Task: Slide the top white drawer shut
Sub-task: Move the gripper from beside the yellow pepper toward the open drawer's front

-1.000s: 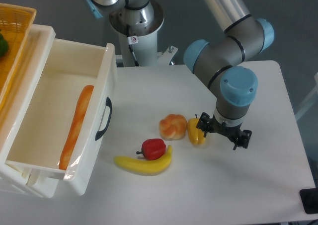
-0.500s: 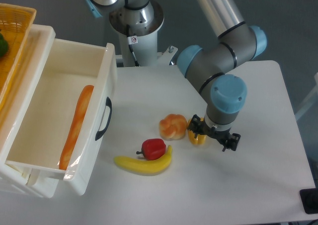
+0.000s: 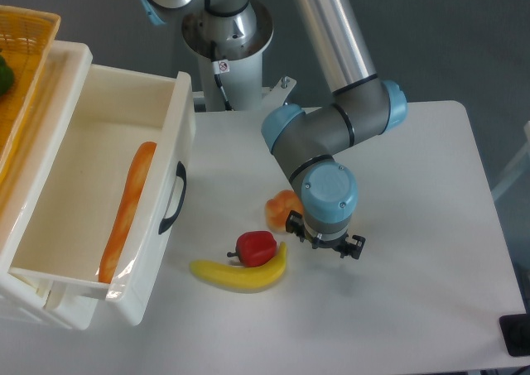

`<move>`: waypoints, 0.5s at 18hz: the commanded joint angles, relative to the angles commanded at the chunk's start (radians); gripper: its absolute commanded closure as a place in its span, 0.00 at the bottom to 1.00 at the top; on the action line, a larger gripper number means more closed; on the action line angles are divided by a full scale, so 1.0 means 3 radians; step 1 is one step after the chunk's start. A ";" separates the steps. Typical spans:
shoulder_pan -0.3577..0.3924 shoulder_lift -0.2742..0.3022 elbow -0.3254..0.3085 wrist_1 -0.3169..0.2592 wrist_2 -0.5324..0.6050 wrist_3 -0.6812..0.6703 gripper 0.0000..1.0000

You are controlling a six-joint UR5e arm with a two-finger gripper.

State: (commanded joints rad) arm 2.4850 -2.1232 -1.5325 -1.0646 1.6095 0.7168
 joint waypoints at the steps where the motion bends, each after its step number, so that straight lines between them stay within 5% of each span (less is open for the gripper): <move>1: 0.0005 0.0082 -0.0005 -0.0010 -0.0097 -0.0072 0.81; 4: -0.0020 0.0251 -0.0005 -0.0020 -0.0231 -0.0119 1.00; 9: -0.0322 0.0394 -0.0051 -0.0046 -0.0506 -0.0930 1.00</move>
State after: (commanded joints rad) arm 2.3886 -2.0050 -1.5477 -1.0784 1.4576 0.4379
